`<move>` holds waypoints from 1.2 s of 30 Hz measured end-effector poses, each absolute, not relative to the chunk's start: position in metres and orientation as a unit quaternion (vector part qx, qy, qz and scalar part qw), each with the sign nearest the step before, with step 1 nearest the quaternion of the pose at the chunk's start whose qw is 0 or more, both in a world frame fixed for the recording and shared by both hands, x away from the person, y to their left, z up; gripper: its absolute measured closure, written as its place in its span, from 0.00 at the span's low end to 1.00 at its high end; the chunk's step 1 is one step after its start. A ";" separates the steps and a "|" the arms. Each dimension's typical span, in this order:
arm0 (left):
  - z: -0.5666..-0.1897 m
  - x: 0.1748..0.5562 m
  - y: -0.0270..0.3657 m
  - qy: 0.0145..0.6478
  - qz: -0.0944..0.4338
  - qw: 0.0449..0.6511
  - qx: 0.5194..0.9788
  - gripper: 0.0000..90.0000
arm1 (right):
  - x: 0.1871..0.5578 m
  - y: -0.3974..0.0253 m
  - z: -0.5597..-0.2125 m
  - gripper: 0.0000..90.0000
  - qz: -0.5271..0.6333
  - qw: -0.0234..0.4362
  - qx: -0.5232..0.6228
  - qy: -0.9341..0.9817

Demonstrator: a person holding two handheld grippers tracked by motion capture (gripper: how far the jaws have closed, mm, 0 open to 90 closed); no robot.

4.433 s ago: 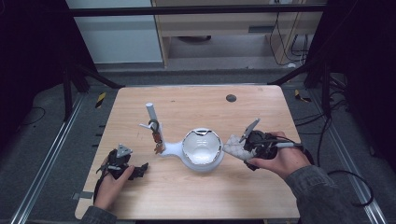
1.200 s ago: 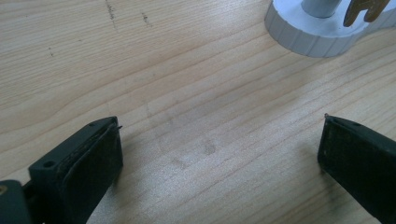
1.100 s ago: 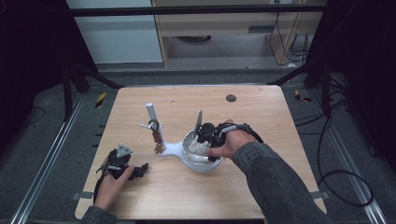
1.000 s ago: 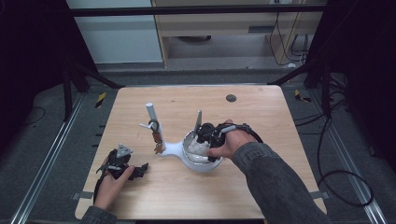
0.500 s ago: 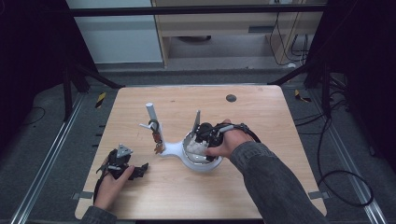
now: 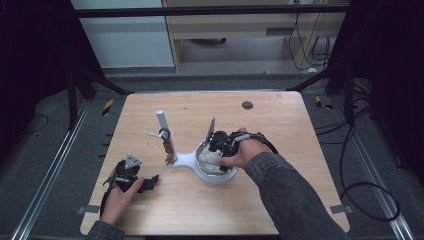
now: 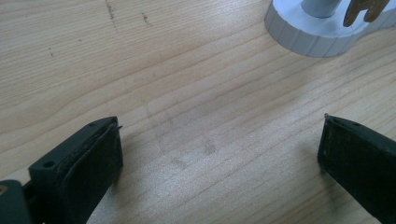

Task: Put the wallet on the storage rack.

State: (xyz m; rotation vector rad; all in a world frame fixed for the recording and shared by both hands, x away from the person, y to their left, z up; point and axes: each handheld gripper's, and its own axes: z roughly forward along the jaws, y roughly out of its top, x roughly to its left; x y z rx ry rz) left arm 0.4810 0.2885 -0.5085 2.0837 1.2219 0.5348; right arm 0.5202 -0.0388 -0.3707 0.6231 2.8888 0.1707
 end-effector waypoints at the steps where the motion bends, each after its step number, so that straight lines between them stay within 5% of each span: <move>1: -0.509 0.481 0.289 0.467 0.204 0.328 0.796 0.00 | 0.521 -0.039 -0.371 0.34 0.055 0.090 0.209 0.972; 36: -0.509 0.481 0.288 0.466 0.204 0.328 0.796 0.00 | 0.528 -0.032 -0.381 0.34 0.055 0.090 0.209 0.972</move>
